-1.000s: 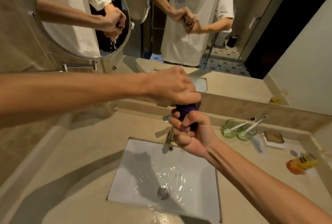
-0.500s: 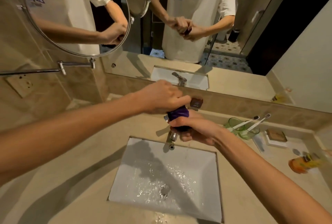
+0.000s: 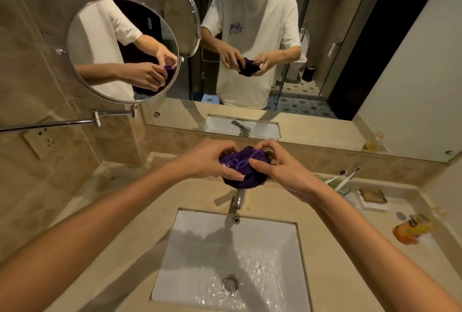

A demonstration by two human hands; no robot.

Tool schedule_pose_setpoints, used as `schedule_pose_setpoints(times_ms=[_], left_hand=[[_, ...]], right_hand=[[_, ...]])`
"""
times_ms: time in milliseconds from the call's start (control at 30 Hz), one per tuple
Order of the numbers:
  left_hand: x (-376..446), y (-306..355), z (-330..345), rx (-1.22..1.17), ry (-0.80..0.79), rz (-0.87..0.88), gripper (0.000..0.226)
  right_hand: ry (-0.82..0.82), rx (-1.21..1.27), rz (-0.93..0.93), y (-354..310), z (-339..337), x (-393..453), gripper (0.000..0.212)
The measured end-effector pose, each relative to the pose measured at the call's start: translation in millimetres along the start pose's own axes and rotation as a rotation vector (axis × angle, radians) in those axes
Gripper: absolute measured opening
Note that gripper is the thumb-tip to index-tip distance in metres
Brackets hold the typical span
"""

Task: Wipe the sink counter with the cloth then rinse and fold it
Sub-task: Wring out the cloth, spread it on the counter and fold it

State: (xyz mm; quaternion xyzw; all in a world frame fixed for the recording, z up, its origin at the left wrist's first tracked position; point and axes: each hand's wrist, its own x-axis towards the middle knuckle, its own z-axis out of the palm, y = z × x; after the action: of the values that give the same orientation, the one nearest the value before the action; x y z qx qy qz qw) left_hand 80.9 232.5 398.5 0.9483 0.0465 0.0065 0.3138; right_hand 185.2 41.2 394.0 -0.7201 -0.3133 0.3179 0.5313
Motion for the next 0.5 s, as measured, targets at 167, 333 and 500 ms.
schedule_pose_setpoints(times_ms=[167,333,500], left_hand=[[-16.4,9.6,-9.5,-0.250,0.051,0.059,0.035],[-26.8,22.4,-15.0,-0.469,0.134,0.086,0.038],[-30.0,30.2,-12.9,-0.631,0.234,0.072,0.027]], right_hand=[[0.059,-0.034,-0.106,-13.6,-3.9,-14.6,0.022],[0.069,-0.141,-0.192,-25.2,-5.8,-20.5,0.010],[0.109,-0.102,-0.188,-30.5,-4.7,-21.8,0.010]])
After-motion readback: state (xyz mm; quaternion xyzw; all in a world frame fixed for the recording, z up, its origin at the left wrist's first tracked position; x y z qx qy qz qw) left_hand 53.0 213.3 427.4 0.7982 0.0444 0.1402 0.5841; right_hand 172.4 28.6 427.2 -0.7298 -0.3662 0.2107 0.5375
